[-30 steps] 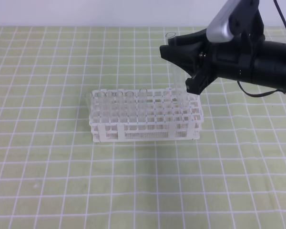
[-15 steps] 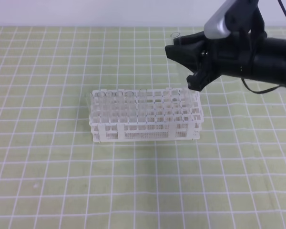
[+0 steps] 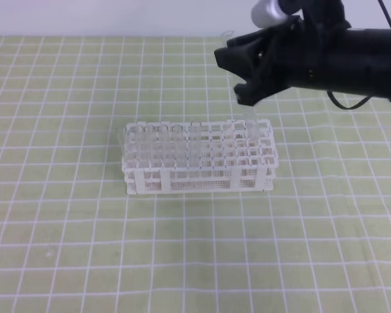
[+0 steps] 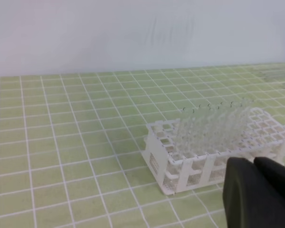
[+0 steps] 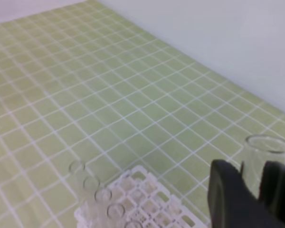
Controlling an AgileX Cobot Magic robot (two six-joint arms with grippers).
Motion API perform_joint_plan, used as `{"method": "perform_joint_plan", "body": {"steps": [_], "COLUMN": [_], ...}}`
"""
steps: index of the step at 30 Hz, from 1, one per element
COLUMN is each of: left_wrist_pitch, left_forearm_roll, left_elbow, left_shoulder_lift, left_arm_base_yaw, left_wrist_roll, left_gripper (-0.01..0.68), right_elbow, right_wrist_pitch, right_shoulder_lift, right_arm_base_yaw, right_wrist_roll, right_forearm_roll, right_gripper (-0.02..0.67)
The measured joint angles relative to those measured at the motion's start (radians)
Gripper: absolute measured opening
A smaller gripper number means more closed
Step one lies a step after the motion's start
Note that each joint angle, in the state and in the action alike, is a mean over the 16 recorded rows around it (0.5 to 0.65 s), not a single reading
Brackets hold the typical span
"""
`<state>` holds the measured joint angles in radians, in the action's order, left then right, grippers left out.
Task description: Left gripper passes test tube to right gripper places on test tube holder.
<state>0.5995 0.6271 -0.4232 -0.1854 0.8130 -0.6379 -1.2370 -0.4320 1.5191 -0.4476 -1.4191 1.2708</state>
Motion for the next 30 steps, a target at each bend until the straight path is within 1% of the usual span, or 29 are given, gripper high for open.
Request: {"method": "perform_joint_plan", "body": {"steps": [4,8,14,17,20,22,24,26,30], "left_wrist_pitch": [0.001,0.001,0.005,0.008,0.010,0.012,0.013,0.014,0.014], "left_forearm_roll": [-0.001,0.001,0.001,0.001,0.001,0.001,0.001,0.001,0.001], "left_elbow": [0.000,0.001,0.001,0.001,0.001,0.001,0.001,0.001,0.001], "left_shoulder_lift": [0.001,-0.001,-0.002,-0.002,-0.002,-0.002,-0.002,-0.002,-0.002], "left_arm_base_yaw": [0.000,0.000,0.000,-0.001,-0.001,-0.001,0.000,0.000,-0.001], "left_wrist_roll": [0.000,0.000,0.000,0.000,0.000,0.000,0.000,0.000,0.000], "left_gripper": [0.001,0.001,0.001,0.001,0.001,0.001,0.001,0.001,0.001], "right_elbow": [-0.006,-0.006,-0.006,-0.006,-0.006,-0.006,-0.006,-0.006,0.013], "right_wrist_pitch": [0.115,0.228,0.346,0.377,0.391,0.398,0.405,0.415,0.464], "right_shoulder_lift": [0.000,0.000,0.000,0.000,0.000,0.000,0.000,0.000,0.000], "right_arm_base_yaw": [-0.049,-0.094,-0.138,-0.150,-0.154,-0.154,-0.154,-0.154,-0.158], "right_wrist_roll": [0.106,0.183,0.247,0.259,0.295,0.358,0.450,0.571,0.866], "right_forearm_roll": [-0.035,-0.040,-0.012,-0.002,-0.027,-0.077,-0.159,-0.273,-0.552], "right_gripper": [0.010,0.010,0.010,0.010,0.010,0.010,0.010,0.010,0.010]}}
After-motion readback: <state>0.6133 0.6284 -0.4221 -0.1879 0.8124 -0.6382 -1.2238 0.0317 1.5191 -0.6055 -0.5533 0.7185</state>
